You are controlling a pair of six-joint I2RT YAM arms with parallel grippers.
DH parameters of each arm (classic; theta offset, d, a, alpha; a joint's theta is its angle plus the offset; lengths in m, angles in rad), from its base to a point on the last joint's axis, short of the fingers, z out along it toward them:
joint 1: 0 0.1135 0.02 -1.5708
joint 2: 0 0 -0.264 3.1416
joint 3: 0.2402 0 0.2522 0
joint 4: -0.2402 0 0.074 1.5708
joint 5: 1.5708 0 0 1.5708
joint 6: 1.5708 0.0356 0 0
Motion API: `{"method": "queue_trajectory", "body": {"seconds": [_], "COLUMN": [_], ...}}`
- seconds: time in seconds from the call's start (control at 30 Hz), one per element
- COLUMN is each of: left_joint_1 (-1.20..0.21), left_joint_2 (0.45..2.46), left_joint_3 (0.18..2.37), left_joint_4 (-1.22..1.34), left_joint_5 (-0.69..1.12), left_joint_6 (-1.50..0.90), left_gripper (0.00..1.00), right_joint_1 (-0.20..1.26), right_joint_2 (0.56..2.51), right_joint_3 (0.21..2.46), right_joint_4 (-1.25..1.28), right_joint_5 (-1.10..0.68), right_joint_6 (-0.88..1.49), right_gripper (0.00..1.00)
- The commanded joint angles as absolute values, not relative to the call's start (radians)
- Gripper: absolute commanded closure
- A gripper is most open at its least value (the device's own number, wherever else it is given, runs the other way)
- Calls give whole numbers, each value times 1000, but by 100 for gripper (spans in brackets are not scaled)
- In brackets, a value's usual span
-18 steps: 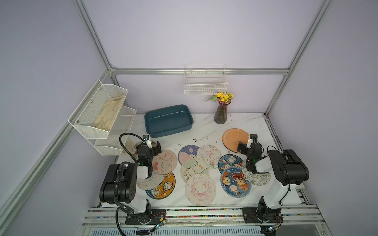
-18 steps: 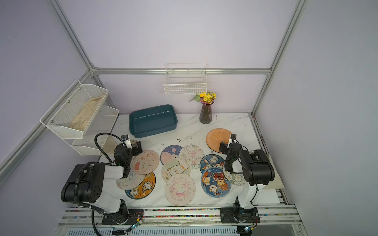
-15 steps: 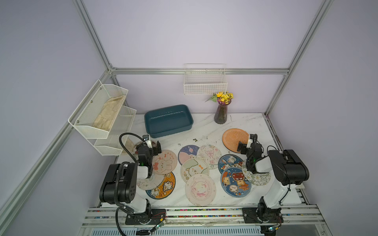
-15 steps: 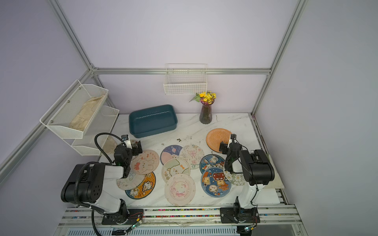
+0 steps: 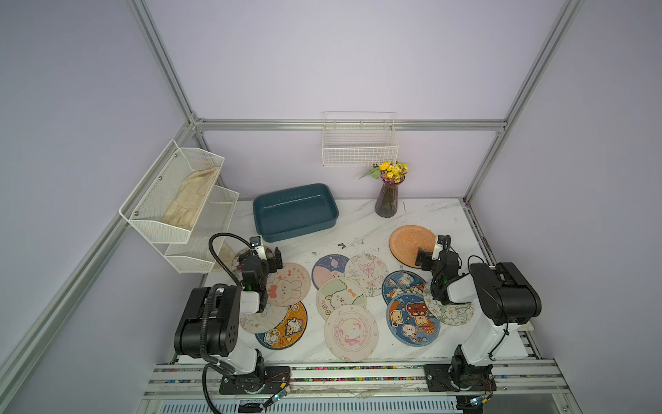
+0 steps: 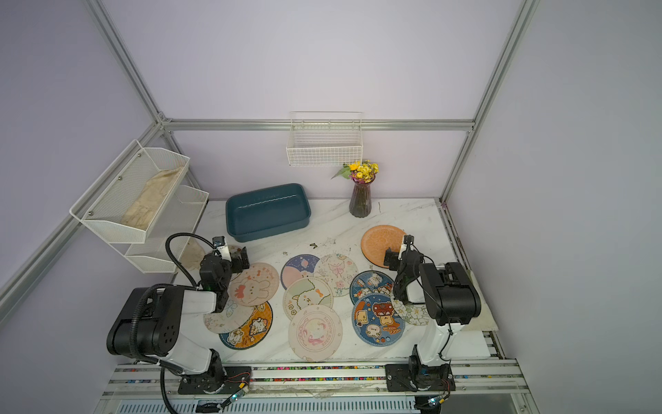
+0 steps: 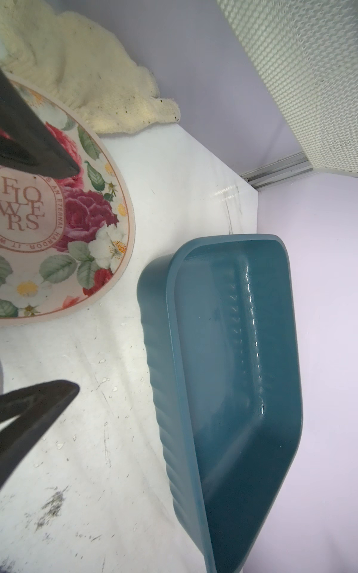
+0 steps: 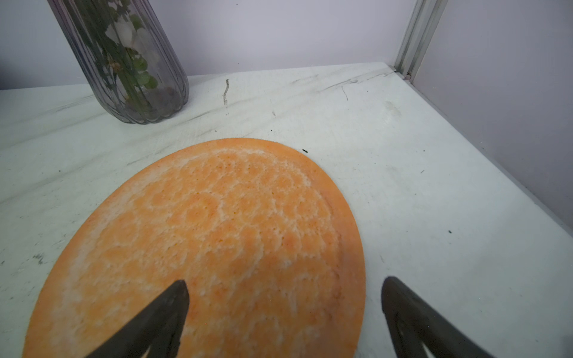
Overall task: Put the coasters into the storage box
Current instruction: Move the storage box to the center of the board.
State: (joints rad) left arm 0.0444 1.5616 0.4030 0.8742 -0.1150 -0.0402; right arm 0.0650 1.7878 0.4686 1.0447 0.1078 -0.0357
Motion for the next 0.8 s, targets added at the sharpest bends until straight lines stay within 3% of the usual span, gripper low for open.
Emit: {"method": "queue_trajectory", "body": {"seconds": [0.0, 0.4, 0.77], "left_joint_1": [43, 43, 10], "left_joint_2": [1563, 1558, 1359], "left_joint_3": [379, 376, 620], "left_joint_4": [932, 938, 418], "left_joint_5": [-110, -99, -14], "left_joint_6": [-23, -18, -23], "left_gripper": [0, 0, 0], "right_joint_1": [64, 64, 66], "right_joint_2": [1778, 1761, 1561], "right_joint_3": [469, 474, 649], "right_joint_4": [1071, 1049, 544], "right_joint_5": [100, 92, 95], "right_joint_6": [-44, -45, 39], "right_gripper": [3, 3, 2]}}
